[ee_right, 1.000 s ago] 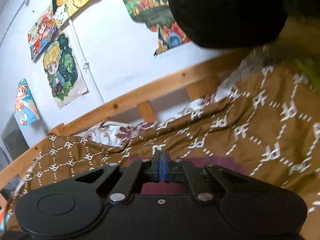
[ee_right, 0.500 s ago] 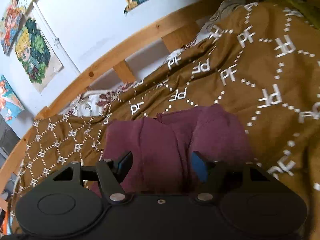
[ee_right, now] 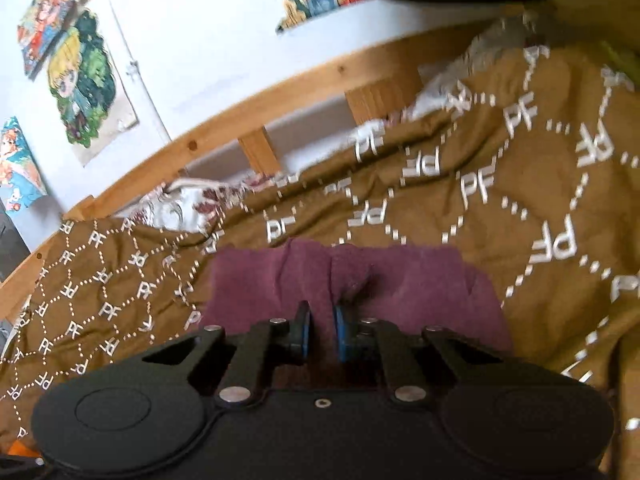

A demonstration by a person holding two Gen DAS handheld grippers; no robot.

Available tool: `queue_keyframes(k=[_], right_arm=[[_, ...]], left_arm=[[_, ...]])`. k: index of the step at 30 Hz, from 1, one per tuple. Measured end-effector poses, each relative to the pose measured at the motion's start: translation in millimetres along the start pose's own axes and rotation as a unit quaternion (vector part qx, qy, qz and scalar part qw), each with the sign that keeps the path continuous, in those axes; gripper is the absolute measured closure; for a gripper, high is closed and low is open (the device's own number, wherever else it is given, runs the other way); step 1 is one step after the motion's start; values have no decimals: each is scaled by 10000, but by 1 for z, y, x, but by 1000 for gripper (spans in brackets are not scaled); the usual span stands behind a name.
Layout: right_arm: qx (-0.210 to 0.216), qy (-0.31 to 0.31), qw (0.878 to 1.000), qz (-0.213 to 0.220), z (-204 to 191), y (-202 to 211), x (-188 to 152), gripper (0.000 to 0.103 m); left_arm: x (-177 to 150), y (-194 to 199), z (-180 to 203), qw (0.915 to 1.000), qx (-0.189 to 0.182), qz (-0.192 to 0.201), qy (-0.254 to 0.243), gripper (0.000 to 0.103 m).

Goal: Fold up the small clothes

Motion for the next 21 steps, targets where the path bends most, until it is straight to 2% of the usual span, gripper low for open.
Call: queue_keyframes(k=[7,15,21], right_arm=[[-386,105,9990,205,13,41,1,91],[-721,-232,9966,316,38,69,-7,91],[-1040,-503,9933,65,56,69,-20,91]], left_arm=[[1,5,12,9997,-210,116,-96,73],[7,12,34,9977,-616,264,-125,73],[5,7,41,9971,-699,164,-247,73]])
Point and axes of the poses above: each gripper's, at about its wrist camera, not at the fingertips, and y roughly against the way its jaws point, z to its right, x to its top, the point moved 10 cm from there along -y, roughly the way its jaws point, and after that the axes turned 12 degrees about -z, right-handed, at the moved point
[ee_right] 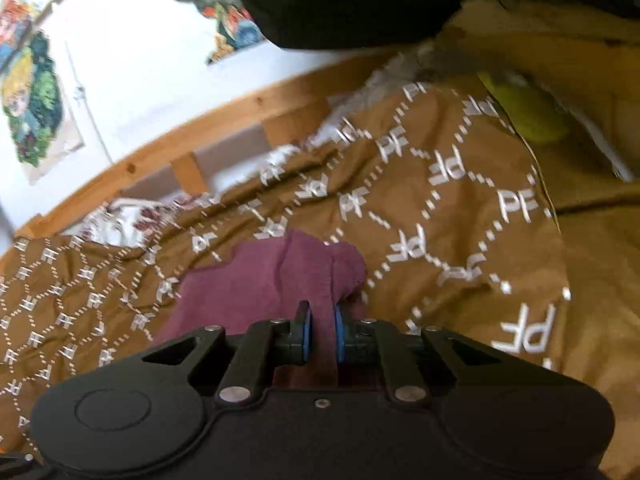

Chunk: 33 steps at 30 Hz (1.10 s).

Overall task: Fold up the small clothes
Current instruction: 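Lay the folded bundle down and open both tools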

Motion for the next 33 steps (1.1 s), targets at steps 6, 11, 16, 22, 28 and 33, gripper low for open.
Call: queue_keyframes(k=[6,11,16,22,28,33], right_arm=[[-59,-337,9992,-210,12,-11,-8,91],[-107,-276,9993,-242,9,-13,-12,89],[-243,-146,9993,-230,10,-14,-13,83],[-373,-162,9990,-179,14,-8,-15,64],[-395,-222,9989,-123,10,9,-23,30],[-157,-504,9986,-35,-3,30,-35,6]], left_arm=[[-1,3,0,9998,-180,21,106,63],[1,13,-3,9983,-443,165,354,23],[1,20,-11,9989,-48,190,432,9],[3,26,-35,9943,845,162,634,1],[0,25,-59,9884,1139,-8,1006,1],[-2,27,-77,9830,1076,-63,1489,1]])
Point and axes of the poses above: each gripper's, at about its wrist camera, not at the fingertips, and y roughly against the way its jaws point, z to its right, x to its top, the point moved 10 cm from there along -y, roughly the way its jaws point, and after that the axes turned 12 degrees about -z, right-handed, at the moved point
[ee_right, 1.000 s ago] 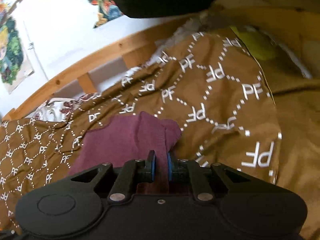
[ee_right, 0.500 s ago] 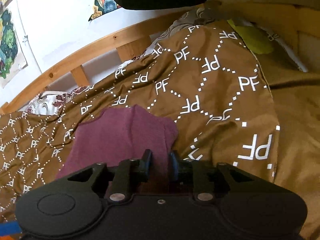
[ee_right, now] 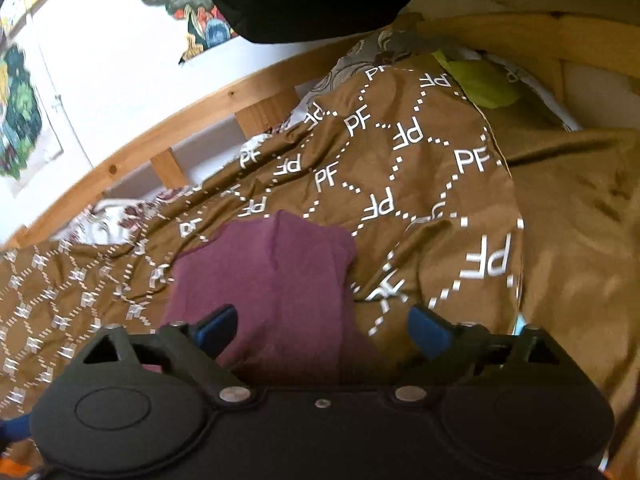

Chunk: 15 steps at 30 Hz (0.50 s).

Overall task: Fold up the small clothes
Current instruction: 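Lay the folded bundle down and open both tools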

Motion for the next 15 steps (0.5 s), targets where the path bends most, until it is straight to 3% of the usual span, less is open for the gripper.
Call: queue_keyframes(k=[7,15], right_arm=[[-17,-6,9999,-122,-17,27,-33,1],[-11,296,9985,-451,-41,30,-64,1]], left_arm=[[-4,-15,-36,9956,17,-386,859,1],[-16,-43,-41,9810,-851,-991,1431,1]])
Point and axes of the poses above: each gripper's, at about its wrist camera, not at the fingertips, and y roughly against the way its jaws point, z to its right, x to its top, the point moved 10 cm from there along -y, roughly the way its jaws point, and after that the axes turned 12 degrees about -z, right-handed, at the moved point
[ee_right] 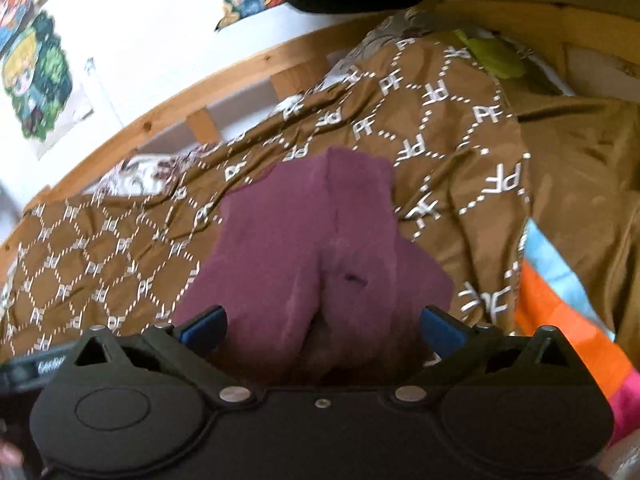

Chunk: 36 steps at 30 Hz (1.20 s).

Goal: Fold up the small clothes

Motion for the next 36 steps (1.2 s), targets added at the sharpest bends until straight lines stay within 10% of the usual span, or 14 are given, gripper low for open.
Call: queue_keyframes(k=[7,13,15,29,36], right_arm=[[-177,339,9992,95,-12,6,-8,17],[-263,723,9970,67,-22,6,-12,66],[-274,770,9966,67,-23,5,-12,98],[-58,-321,9994,-92,9,10,-14,96],[260,-294,9991,172,3,22,3,41]], left_arm=[[-6,-11,-5,9992,-145,-253,265,0],[-12,-14,0,9993,-36,-366,18,0],[-13,-14,2,9993,-15,-366,-41,0],[-24,-21,14,9981,15,-482,-383,0],[-27,-23,15,9979,39,-479,-437,0]])
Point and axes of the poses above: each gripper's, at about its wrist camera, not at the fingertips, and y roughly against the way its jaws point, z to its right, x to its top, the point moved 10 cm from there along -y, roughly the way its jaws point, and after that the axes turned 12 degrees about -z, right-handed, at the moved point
